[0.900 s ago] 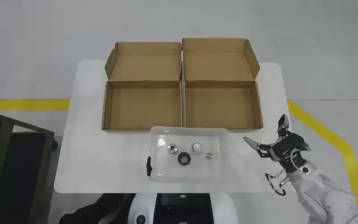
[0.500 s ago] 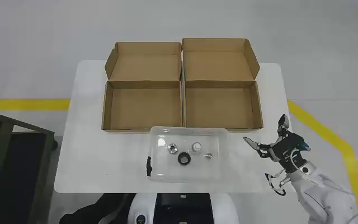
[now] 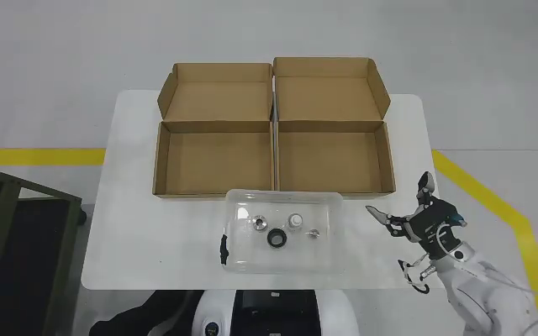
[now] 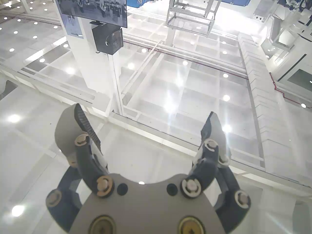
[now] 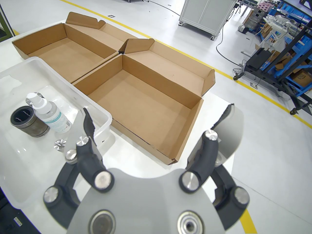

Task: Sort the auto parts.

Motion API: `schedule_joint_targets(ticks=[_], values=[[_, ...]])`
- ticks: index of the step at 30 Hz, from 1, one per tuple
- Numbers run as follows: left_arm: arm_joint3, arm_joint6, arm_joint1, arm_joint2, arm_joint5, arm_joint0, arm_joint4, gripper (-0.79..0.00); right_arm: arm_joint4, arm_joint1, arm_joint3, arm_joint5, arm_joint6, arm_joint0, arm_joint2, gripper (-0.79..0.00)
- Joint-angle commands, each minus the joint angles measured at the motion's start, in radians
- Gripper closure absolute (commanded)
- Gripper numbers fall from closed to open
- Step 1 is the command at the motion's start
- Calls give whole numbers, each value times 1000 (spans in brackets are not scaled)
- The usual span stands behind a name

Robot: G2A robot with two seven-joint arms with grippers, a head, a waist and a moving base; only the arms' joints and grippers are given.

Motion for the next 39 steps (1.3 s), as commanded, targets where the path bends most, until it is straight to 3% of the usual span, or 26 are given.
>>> schedule_joint_targets(ticks=[1, 11, 22, 39], values=[[0, 0, 0, 0, 0, 0, 0, -785, 0, 0, 2, 2, 2, 0, 0, -785], [0, 0, 0, 0, 0, 0, 0, -785, -4, 10, -6, -99, 74, 32, -80, -785], [0, 0, 0, 0, 0, 0, 0, -785, 5, 17, -40, -186, 209, 89, -255, -785], [0, 0, 0, 0, 0, 0, 0, -785, -170, 28, 25, -216, 216, 172, -444, -785]])
